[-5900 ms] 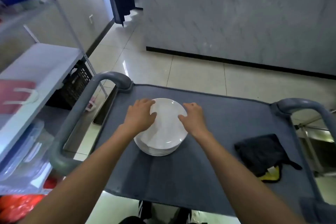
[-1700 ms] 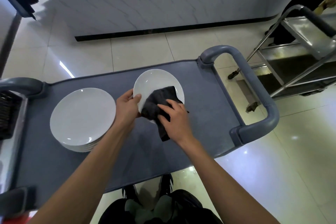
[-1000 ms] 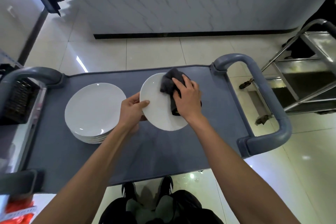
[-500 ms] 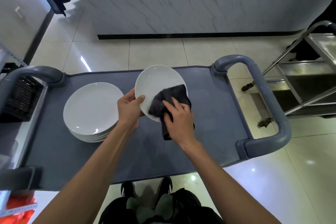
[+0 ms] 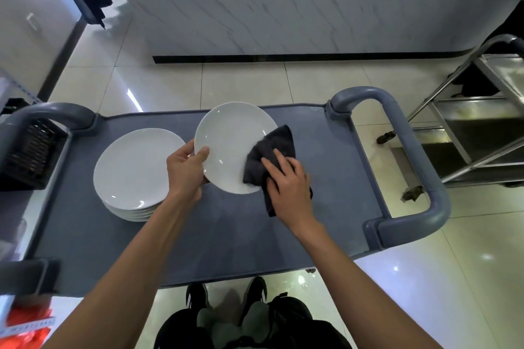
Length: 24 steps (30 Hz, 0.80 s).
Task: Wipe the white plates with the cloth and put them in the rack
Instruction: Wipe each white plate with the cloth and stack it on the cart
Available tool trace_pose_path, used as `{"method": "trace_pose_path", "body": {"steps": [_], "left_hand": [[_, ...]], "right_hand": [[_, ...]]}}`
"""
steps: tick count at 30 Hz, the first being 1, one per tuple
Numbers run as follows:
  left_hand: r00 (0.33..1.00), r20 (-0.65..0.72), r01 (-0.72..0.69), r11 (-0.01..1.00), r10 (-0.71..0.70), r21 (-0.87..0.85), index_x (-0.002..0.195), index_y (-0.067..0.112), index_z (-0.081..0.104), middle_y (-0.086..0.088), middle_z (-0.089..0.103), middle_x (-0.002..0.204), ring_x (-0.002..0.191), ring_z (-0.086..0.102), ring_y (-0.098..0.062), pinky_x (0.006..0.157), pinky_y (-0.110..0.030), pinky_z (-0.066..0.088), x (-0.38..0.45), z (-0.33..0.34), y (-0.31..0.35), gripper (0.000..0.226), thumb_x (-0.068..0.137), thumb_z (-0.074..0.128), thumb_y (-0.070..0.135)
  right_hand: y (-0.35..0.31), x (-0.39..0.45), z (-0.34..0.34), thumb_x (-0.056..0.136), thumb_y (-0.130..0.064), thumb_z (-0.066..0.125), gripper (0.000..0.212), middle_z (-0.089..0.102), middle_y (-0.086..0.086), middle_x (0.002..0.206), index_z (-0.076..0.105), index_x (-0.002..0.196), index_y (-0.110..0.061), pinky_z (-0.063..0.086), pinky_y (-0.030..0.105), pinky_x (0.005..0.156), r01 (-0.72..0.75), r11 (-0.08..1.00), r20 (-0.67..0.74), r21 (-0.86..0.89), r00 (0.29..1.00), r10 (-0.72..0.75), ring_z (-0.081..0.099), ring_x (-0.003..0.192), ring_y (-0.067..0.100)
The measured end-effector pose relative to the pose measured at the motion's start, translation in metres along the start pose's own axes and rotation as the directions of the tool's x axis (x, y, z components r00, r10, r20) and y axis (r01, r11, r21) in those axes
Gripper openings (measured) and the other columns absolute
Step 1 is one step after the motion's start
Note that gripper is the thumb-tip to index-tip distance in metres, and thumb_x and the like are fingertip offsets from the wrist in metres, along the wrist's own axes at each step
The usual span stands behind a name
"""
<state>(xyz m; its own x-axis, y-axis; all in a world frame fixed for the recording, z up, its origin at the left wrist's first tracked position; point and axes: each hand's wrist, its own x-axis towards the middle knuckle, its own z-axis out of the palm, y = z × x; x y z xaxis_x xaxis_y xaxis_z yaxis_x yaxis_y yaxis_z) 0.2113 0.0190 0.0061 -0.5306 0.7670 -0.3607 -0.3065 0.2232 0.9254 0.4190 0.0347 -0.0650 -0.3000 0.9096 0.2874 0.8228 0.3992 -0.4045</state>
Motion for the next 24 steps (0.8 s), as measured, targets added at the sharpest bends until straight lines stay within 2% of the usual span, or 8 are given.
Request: {"method": "trace_pose_path", "body": {"steps": [2, 6, 10, 14, 19, 24], "left_hand": [[1.0, 0.02, 0.015, 1.0, -0.015, 0.005, 0.12, 0.017, 0.071, -0.005, 0.072, 0.096, 0.072, 0.066, -0.019, 0.047, -0.024, 0.05, 0.001, -0.001, -0.001, 0.029, 0.096, 0.061, 0.004], [0.995, 0.09, 0.038, 0.999, -0.04, 0.031, 0.124, 0.017, 0.07, -0.006, 0.074, 0.105, 0.085, 0.07, -0.024, 0.062, -0.038, 0.06, 0.001, 0.001, -0.003, 0.032, 0.095, 0.063, 0.006], [0.991, 0.126, 0.045, 0.998, -0.05, 0.046, 0.118, 0.02, 0.073, -0.005, 0.075, 0.096, 0.078, 0.07, -0.024, 0.057, -0.034, 0.057, -0.001, 0.001, -0.002, 0.03, 0.094, 0.064, 0.004], [0.989, 0.138, 0.033, 0.996, -0.044, 0.083, 0.116, 0.02, 0.073, -0.005, 0.076, 0.095, 0.077, 0.07, -0.023, 0.059, -0.036, 0.058, 0.002, -0.004, 0.002, 0.03, 0.093, 0.064, 0.003], [0.968, 0.244, 0.017, 0.989, -0.053, 0.147, 0.117, 0.015, 0.073, -0.007, 0.078, 0.097, 0.081, 0.073, -0.024, 0.056, -0.033, 0.057, -0.007, 0.0, 0.0, 0.032, 0.093, 0.06, -0.002], [0.967, 0.247, 0.032, 0.99, -0.066, 0.139, 0.116, 0.018, 0.073, -0.006, 0.078, 0.1, 0.086, 0.075, -0.025, 0.061, -0.038, 0.059, -0.012, 0.003, -0.003, 0.036, 0.092, 0.059, -0.006]], "right_hand": [[0.01, 0.014, -0.004, 0.097, -0.025, 0.05, 0.04, 0.051, 0.005, 0.151, 0.063, 0.135, -0.023, 0.048, 0.05, 0.085, -0.026, 1.0, -0.016, -0.005, 1.0, 0.026, 0.05, 0.123, 0.033], [0.02, 0.041, -0.01, 0.096, -0.016, 0.062, 0.039, 0.049, 0.006, 0.152, 0.064, 0.134, -0.021, 0.046, 0.052, 0.086, -0.047, 0.998, -0.006, -0.036, 0.999, 0.047, 0.05, 0.123, 0.036], [0.017, 0.063, -0.013, 0.098, -0.017, 0.057, 0.041, 0.046, 0.005, 0.154, 0.06, 0.138, -0.024, 0.043, 0.053, 0.092, -0.029, 0.996, 0.023, -0.087, 0.999, 0.031, 0.047, 0.126, 0.034], [0.008, 0.075, -0.014, 0.1, -0.019, 0.054, 0.042, 0.041, 0.003, 0.158, 0.056, 0.141, -0.027, 0.041, 0.054, 0.094, -0.009, 0.993, 0.057, -0.121, 0.998, 0.016, 0.043, 0.129, 0.033], [-0.027, 0.091, -0.015, 0.101, -0.022, 0.051, 0.042, 0.041, 0.005, 0.158, 0.055, 0.142, -0.027, 0.038, 0.054, 0.098, 0.046, 0.999, 0.033, -0.021, 0.998, -0.046, 0.041, 0.131, 0.034], [-0.048, 0.096, -0.014, 0.101, -0.022, 0.049, 0.043, 0.041, 0.004, 0.158, 0.054, 0.143, -0.029, 0.037, 0.054, 0.096, 0.118, 0.993, 0.038, 0.002, 0.992, -0.118, 0.041, 0.131, 0.034]]}}
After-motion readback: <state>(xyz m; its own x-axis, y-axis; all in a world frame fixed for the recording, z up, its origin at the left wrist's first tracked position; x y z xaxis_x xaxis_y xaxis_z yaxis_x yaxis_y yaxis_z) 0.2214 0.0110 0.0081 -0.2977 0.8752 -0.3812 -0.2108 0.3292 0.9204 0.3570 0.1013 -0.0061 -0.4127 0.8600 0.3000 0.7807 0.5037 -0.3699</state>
